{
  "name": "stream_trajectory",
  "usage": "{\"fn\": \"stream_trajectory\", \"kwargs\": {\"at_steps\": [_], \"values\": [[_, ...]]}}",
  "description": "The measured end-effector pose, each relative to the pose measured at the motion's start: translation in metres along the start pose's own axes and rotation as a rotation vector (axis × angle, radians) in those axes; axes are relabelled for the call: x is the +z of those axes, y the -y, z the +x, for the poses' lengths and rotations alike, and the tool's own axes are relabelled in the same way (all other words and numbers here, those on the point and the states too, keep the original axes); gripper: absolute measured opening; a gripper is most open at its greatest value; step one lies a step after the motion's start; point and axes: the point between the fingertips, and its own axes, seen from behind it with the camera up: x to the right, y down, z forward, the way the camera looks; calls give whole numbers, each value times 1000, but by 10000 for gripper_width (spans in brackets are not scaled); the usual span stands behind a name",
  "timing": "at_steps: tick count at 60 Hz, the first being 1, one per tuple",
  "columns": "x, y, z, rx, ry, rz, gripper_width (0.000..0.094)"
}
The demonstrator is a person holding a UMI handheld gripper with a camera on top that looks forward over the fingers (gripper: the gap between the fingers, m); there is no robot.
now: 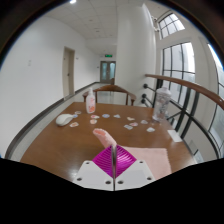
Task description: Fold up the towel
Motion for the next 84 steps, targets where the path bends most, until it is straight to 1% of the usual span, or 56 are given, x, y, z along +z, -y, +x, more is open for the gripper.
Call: {"fn": "stream_trajectory", "kwargs": {"at_steps": [4,8,15,20,27,29,31,32,33,34,41,42,46,52,66,75,84], "values": [[-10,2,39,23,-53,4,4],[-12,-8,83,47,-117,-6,6],[-1,-44,145,93,-209,-73,8],[2,-69,169,97,-230,-133,21],[12,-85,180,123,-222,-152,28],[13,-87,182,132,-226,-156,65],[15,-86,183,136,-224,-152,122],[15,-86,184,136,-227,-149,174],[14,-86,186,136,-233,-148,259],[12,-85,188,136,-239,-147,312],[-3,-70,196,134,-259,-113,896],[-7,-67,196,133,-259,-104,860],[-23,-58,196,130,-261,-73,830],[-55,-49,184,108,-247,-26,835],[-134,-42,118,86,-157,76,845],[-171,-44,89,41,-130,114,844],[-191,-47,86,30,-130,137,843]]}}
